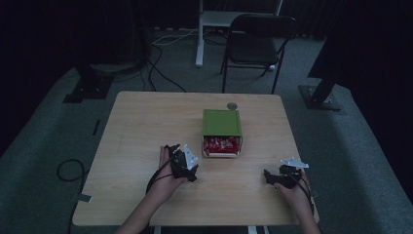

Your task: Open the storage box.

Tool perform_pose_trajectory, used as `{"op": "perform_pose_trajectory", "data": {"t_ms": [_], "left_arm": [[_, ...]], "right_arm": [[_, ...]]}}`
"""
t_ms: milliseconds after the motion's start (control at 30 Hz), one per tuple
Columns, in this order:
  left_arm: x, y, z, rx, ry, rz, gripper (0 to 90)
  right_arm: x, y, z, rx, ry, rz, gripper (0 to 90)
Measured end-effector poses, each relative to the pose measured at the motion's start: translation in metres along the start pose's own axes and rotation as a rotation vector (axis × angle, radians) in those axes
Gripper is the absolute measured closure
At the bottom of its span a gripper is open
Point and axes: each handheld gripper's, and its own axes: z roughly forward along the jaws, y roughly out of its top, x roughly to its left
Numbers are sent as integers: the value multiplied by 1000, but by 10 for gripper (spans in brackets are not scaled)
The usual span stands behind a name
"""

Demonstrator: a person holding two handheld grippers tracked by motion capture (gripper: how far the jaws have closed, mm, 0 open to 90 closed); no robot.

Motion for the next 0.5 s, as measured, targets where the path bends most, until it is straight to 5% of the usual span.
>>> {"op": "perform_pose_trajectory", "data": {"t_ms": [133, 500], "left_arm": [[-9, 8, 0, -15, 39, 79, 32], [-33, 26, 1, -66, 62, 243, 32]], "right_arm": [[0, 0, 0, 0, 0, 0, 114], [0, 0, 0, 0, 0, 0, 114]]}}
